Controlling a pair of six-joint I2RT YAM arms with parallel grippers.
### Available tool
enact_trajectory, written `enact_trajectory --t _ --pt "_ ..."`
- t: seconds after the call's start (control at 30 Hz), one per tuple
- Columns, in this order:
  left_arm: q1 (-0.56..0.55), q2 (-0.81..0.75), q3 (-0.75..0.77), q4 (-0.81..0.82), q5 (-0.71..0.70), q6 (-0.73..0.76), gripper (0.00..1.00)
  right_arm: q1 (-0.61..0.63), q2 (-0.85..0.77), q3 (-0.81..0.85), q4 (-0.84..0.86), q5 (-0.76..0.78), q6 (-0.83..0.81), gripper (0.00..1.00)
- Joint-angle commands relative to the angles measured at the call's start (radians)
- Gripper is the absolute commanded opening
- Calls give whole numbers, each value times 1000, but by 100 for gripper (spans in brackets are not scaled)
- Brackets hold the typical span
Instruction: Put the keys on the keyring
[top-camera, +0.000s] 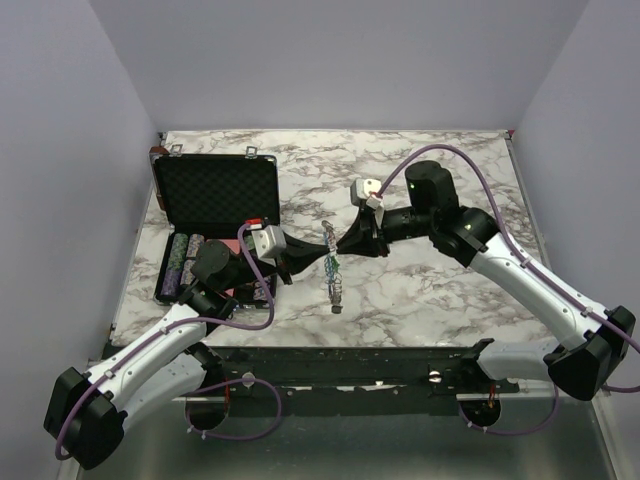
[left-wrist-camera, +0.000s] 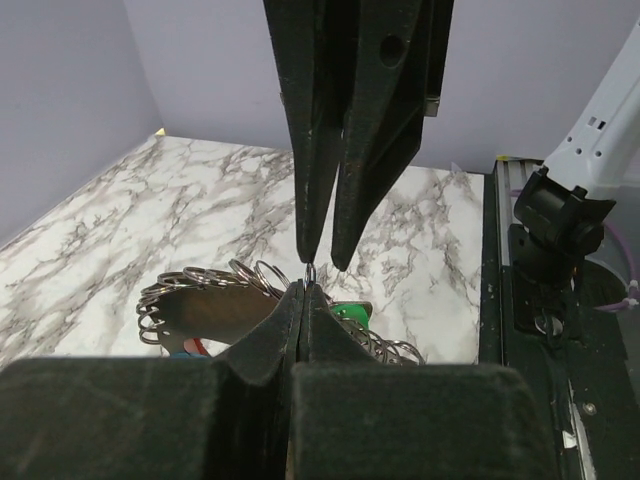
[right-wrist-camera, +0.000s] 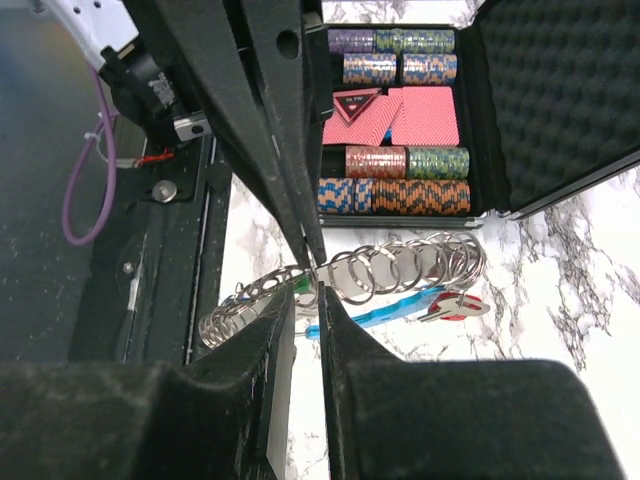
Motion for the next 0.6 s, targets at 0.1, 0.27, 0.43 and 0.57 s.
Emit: enact_trajectory --t 0.1,0.27,0.43,0.57 --pt "5 -14 -10 94 50 -7 0 -3 3 -28 82 0 99 24" --pt "3 -14 -12 101 49 -10 0 -5 10 -42 88 -21 109 24" --pt "5 -17 -12 104 47 -12 0 -5 16 -52 99 -36 120 23" --pt "3 -17 -13 106 47 -13 0 -3 22 -49 114 -58 126 21"
